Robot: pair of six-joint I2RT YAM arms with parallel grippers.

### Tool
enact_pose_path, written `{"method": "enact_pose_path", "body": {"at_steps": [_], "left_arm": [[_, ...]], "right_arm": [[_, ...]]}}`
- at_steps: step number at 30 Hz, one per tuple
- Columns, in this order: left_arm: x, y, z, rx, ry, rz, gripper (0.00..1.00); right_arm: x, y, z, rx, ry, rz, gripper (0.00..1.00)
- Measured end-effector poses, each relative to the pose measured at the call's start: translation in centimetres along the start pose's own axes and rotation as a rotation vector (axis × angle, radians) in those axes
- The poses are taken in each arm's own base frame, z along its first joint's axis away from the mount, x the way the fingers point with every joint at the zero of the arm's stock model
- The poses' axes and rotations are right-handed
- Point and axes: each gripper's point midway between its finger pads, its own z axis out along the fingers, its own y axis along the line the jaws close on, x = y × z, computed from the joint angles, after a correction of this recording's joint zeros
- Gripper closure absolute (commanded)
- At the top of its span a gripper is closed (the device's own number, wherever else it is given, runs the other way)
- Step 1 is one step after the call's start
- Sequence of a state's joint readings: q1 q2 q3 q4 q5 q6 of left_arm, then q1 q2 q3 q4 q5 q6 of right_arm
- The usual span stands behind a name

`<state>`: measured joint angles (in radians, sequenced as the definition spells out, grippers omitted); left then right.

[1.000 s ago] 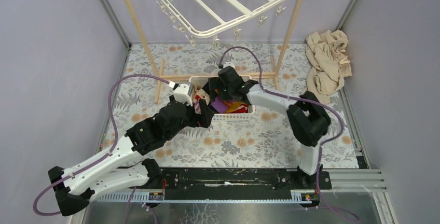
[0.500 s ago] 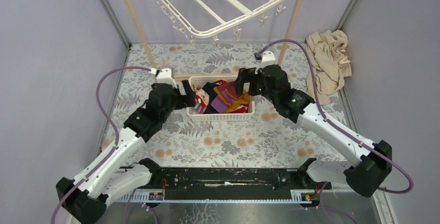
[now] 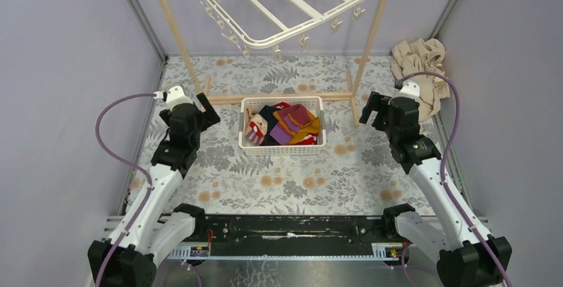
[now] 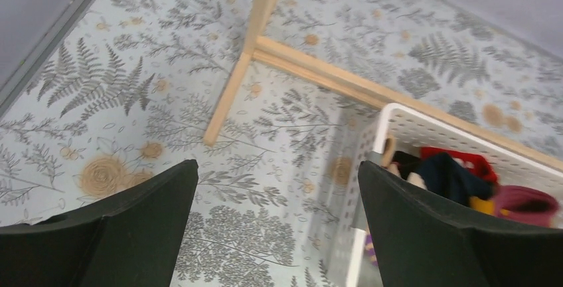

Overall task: Remove the socks clipped to the hanger
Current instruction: Reset both arms

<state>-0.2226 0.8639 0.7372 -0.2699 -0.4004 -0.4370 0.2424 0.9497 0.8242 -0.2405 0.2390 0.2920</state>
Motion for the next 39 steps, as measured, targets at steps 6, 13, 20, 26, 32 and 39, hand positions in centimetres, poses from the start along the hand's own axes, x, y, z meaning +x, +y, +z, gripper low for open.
{"method": "enact_pose_path", "body": {"at_steps": [6, 13, 20, 26, 32, 39], "left_arm": [[3.0, 2.4, 2.6, -0.117, 0.046, 0.065, 0.02], [4.9, 4.4, 3.1, -0.163, 0.024, 0.093, 0.02], [6.2, 5.9, 3.4, -0.144, -0.068, 0.117, 0.02], [8.7, 6.9, 5.6, -0.146, -0.059, 0.214, 0.02], [10.0, 7.3, 7.5, -0.114, -0.042, 0.252, 0.02], [8.8, 6.0, 8.8, -0.02, -0.113, 0.223, 0.02]], "right_arm": [[2.5, -3.8, 0.0, 0.129, -0.035, -0.011, 0.0], [7.0, -8.0, 0.7, 0.248, -0.09, -0.039, 0.0], [8.3, -9.3, 2.3, 0.258, -0.201, -0.06, 0.0], [10.7, -10.4, 5.3, 0.295, -0.184, -0.085, 0.0], [11.9, -11.1, 7.0, 0.305, -0.18, -0.09, 0.0], [9.4, -10.9, 7.3, 0.292, -0.286, -0.064, 0.0]]}}
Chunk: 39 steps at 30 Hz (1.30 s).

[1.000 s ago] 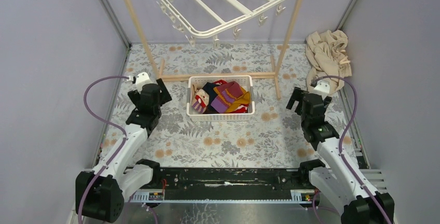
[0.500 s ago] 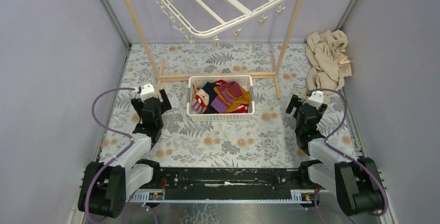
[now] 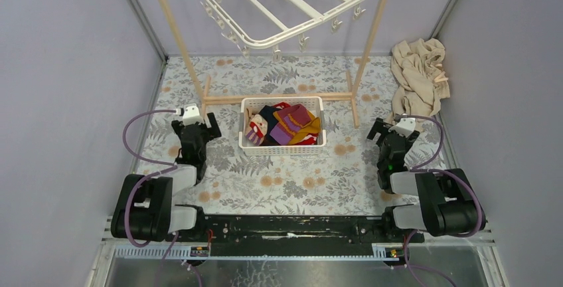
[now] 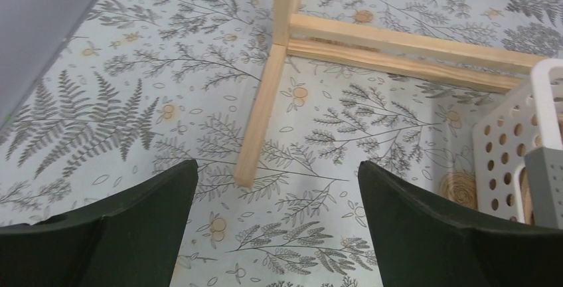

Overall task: Remove the socks clipped to the hanger
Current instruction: Reset both arms

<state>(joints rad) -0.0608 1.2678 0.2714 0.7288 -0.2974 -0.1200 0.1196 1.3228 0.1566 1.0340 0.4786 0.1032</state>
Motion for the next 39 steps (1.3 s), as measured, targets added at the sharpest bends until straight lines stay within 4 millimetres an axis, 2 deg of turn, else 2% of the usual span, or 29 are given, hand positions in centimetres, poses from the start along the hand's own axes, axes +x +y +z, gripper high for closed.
{"method": "enact_pose_path", "body": {"at_steps": [3, 8, 12, 15, 18, 24, 39], "left_arm": [[0.1, -0.6, 0.3, 0.034, -0.005, -0.002, 0.02], [-0.4, -1.7, 0.6, 0.09, -0.03, -0.002, 0.02], [-0.5, -2.3, 0.7, 0.124, -0.041, 0.005, 0.02], [-0.2, -2.6, 0.7, 0.146, -0.032, 0.013, 0.02], [-0.2, -2.9, 0.7, 0.162, -0.031, 0.014, 0.02], [-0.5, -3.3, 1.1, 0.178, -0.059, 0.008, 0.01], [-0.5, -3.9, 1.5, 0.221, -0.08, 0.004, 0.02]], "right_arm": [[-0.3, -0.2, 0.2, 0.005, -0.034, 0.017, 0.0], [1.3, -0.5, 0.4, 0.009, -0.018, 0.001, 0.0], [0.9, -0.3, 0.4, 0.004, -0.032, 0.003, 0.0], [1.0, 0.6, 0.6, -0.053, -0.035, -0.024, 0.0], [2.2, 1.7, 1.1, -0.111, 0.013, -0.072, 0.0], [1.4, 3.2, 1.8, -0.174, 0.003, -0.097, 0.0], [1.5, 3.6, 1.7, -0.196, 0.008, -0.106, 0.0]]}}
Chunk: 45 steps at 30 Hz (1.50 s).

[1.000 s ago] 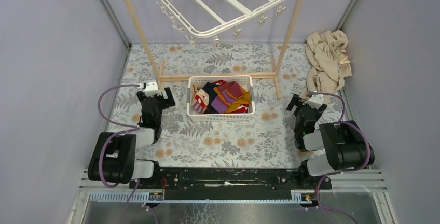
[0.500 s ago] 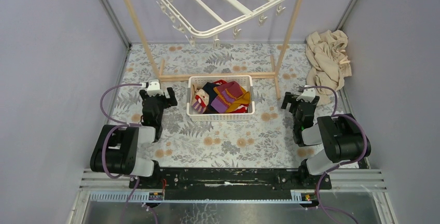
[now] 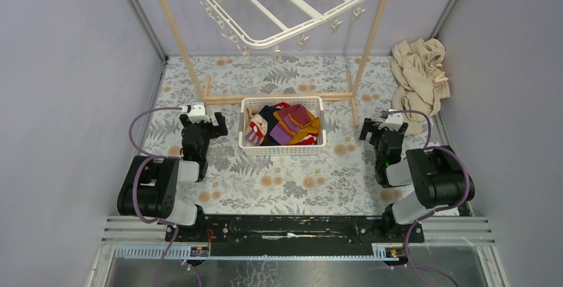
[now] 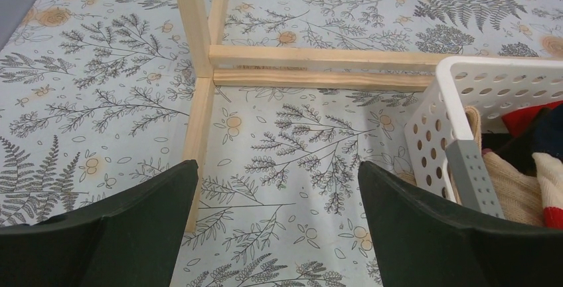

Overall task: Remove the socks clipped to the hanger
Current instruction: Reset both arms

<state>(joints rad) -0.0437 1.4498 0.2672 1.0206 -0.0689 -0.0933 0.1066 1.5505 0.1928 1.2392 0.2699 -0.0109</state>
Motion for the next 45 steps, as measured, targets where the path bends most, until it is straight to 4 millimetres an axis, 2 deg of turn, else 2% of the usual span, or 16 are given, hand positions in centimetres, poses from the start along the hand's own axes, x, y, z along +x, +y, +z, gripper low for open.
{"method": "enact_pose_path", "body": {"at_steps": [20, 45], "left_arm": [[0.26, -0.74, 0.61, 0.046, 0.016, 0.026, 0.02], [0.93, -0.64, 0.5, 0.045, 0.017, 0.028, 0.02]], "right_arm": [[-0.01, 0.01, 0.01, 0.0, 0.0, 0.0, 0.0], [0.0, 0.01, 0.01, 0.0, 0.0, 0.0, 0.0]]}}
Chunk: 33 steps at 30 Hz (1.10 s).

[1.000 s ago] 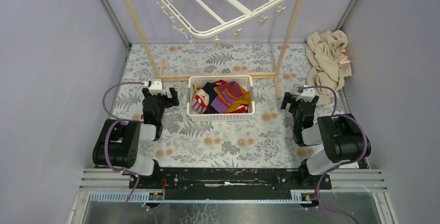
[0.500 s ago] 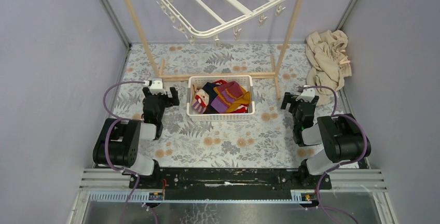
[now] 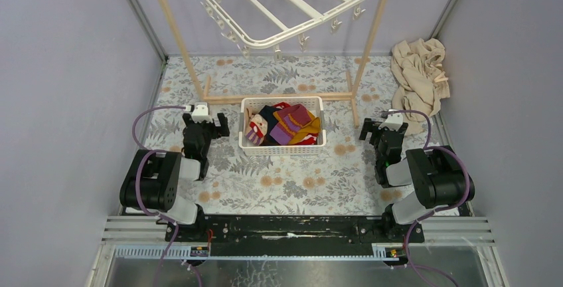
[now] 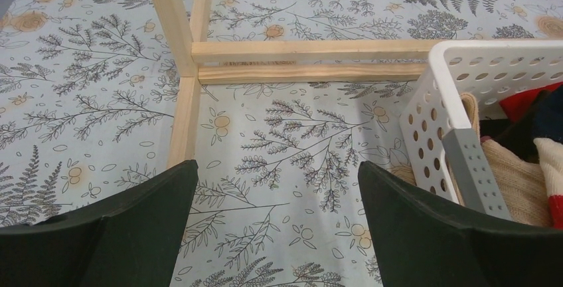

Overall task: Remove the socks clipped to the hanger
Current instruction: Reset both arms

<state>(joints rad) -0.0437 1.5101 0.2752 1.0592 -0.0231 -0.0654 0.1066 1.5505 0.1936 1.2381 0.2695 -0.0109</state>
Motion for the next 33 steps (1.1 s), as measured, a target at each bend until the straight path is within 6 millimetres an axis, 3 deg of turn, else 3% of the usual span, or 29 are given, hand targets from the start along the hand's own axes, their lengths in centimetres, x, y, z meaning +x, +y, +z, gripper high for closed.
{"method": "enact_pose_path", "body": {"at_steps": [14, 21, 26, 33], "left_arm": [[0.0, 0.2, -0.1, -0.01, -0.004, 0.0, 0.02], [1.2, 2.5, -2.2, -0.147, -0.032, -0.055, 0.01], [-0.2, 3.1, -1.6, -0.186, -0.069, -0.063, 0.01], [-0.3, 3.4, -1.5, -0.202, -0.073, -0.064, 0.01]], "right_arm": [[0.3, 0.0, 0.0, 0.001, 0.017, -0.005, 0.0], [0.3, 0.0, 0.0, 0.001, 0.017, -0.005, 0.0], [0.3, 0.0, 0.0, 0.001, 0.017, -0.005, 0.0], [0.3, 0.0, 0.0, 0.001, 0.017, -0.005, 0.0]]}}
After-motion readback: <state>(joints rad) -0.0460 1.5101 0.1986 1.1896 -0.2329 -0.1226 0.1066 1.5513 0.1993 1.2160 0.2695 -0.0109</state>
